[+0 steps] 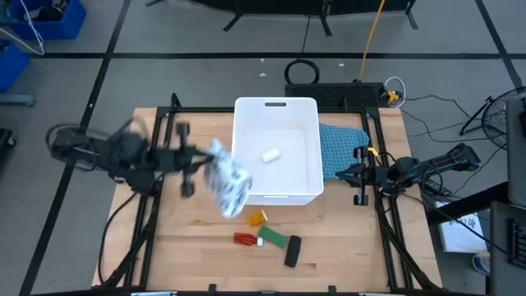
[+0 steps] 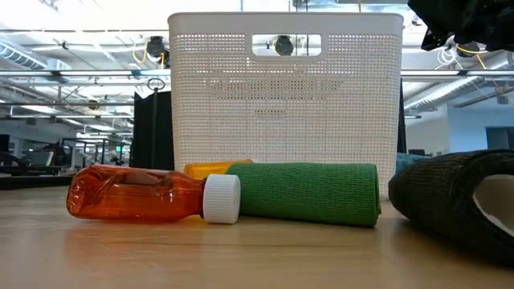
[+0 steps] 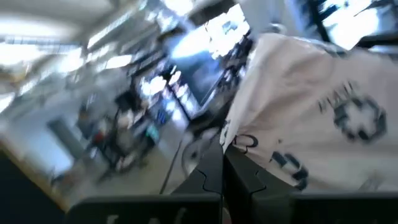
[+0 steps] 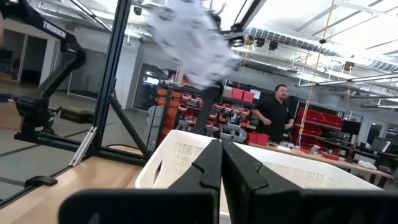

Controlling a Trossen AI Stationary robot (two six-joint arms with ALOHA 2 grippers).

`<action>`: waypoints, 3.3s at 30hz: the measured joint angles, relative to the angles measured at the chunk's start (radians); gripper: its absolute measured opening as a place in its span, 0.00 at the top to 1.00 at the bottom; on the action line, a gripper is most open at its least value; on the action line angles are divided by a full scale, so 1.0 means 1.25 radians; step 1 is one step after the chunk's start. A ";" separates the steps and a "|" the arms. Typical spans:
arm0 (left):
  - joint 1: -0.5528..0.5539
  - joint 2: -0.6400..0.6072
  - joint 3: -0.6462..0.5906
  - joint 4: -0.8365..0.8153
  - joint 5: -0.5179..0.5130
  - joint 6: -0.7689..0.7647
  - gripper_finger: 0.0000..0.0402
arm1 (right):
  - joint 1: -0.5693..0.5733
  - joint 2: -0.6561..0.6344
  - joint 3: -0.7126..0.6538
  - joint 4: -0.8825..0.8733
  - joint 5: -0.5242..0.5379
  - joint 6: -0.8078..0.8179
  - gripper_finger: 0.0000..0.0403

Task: Pick & place medical supplies in basket/bin
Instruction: Put the white mailer bag into the white bin, then put the black bandage into the white bin

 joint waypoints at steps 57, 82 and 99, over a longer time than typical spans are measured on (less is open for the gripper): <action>0.254 0.447 0.670 -0.887 -0.018 -0.174 0.49 | 0.000 0.000 0.000 -0.036 0.000 -0.019 1.00; 0.025 -0.297 -0.838 0.510 0.442 -0.317 0.99 | 0.001 0.004 0.001 -0.083 -0.120 0.136 1.00; -0.012 -0.302 -0.837 0.489 0.290 -0.256 0.97 | 0.001 0.012 -0.057 -0.013 -0.036 0.104 1.00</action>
